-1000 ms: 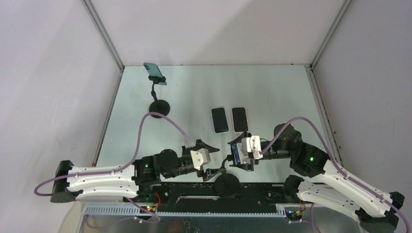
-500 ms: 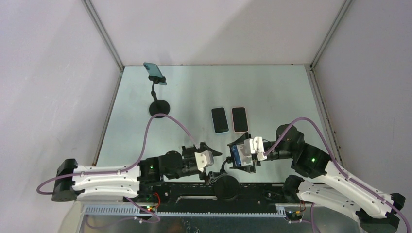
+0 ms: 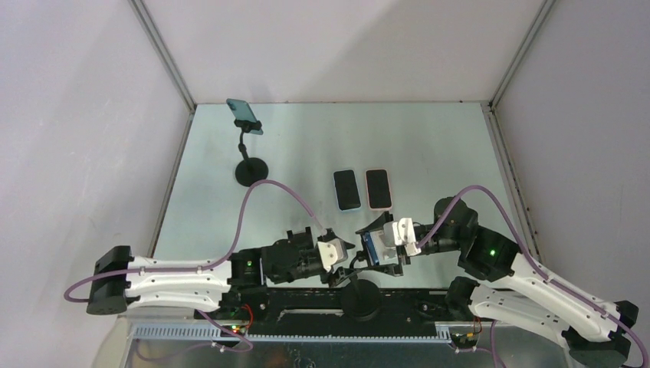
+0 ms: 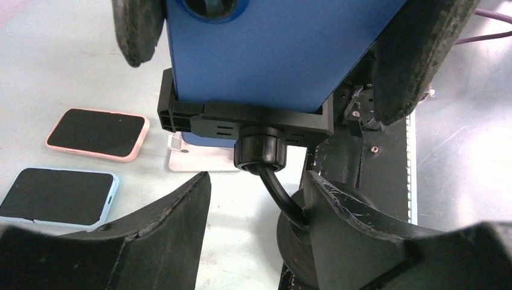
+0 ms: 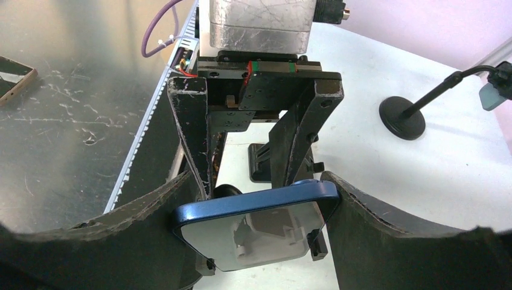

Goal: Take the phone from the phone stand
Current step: Pick up the phone stand with the phone at the center of the board, then remove the phone from the phone stand.

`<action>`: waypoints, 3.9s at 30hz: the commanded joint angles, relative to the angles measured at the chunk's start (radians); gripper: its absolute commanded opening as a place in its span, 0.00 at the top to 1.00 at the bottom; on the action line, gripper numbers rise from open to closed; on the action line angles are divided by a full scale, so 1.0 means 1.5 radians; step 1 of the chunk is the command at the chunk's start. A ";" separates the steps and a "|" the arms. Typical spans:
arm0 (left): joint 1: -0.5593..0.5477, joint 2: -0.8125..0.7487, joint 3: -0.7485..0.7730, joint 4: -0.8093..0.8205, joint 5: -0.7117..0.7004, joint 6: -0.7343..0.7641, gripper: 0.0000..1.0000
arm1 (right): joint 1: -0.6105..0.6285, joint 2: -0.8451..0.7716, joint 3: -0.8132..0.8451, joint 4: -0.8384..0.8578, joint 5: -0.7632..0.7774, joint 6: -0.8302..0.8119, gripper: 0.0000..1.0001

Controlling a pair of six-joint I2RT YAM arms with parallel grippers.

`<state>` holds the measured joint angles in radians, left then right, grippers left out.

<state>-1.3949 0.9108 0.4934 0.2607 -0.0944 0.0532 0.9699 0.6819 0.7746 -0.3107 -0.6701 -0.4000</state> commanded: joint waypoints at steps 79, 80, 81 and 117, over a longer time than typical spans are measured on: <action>-0.001 -0.014 0.084 -0.020 -0.018 -0.008 1.00 | 0.046 -0.024 0.016 0.043 0.114 -0.001 0.01; -0.001 -0.019 0.085 -0.028 -0.019 -0.010 1.00 | 0.046 -0.027 0.016 0.045 0.118 0.002 0.01; -0.001 -0.023 0.086 -0.037 -0.023 -0.017 1.00 | 0.046 -0.031 0.016 0.048 0.131 0.009 0.01; 0.016 -0.128 0.102 -0.116 -0.018 -0.067 1.00 | 0.021 -0.064 0.027 -0.013 0.173 0.049 0.01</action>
<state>-1.3781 0.7349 0.5846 -0.0711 -0.2035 -0.0597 1.0035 0.5873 0.7750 -0.3439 -0.2905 -0.1913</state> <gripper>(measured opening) 0.231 0.993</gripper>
